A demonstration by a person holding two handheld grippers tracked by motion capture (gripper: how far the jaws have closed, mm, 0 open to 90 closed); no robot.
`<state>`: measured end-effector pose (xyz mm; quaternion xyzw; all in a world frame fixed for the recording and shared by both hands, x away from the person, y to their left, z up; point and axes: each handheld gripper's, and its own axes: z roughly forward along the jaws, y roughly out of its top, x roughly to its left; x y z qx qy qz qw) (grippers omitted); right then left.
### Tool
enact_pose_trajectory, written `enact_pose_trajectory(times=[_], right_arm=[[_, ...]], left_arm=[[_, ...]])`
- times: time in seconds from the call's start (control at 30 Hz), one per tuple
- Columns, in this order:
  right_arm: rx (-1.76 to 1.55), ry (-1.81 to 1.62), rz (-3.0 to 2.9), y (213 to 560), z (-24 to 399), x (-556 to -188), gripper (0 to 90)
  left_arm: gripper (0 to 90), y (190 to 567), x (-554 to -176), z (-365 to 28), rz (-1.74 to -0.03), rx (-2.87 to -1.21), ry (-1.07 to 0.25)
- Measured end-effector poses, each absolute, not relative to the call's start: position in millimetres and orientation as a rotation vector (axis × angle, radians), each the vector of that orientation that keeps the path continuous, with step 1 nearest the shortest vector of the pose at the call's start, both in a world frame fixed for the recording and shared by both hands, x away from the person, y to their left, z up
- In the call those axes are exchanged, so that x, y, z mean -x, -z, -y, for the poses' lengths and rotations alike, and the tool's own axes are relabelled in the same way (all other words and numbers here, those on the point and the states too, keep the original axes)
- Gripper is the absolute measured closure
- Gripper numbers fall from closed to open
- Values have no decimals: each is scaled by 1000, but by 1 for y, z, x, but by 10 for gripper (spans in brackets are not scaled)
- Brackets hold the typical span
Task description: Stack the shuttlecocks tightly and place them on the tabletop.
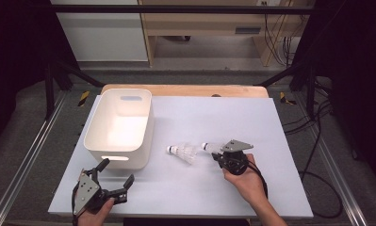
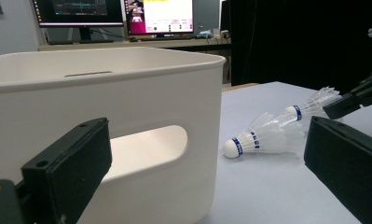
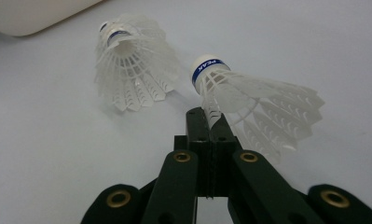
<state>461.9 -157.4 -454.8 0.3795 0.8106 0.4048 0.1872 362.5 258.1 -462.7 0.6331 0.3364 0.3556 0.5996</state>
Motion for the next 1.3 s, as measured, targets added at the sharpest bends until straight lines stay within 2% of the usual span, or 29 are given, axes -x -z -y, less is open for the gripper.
enact_pose_trajectory(times=[0.5, 1.3], right_arm=[[-1030, -1184, -2302, 448, 154, -441, 900], [-1013, -1236, -2346, 452, 132, -444, 900]], left_arm=[[8, 463, -363, -258, -781, -1467, -826], [8, 463, -363, -258, -779, -1469, -826]])
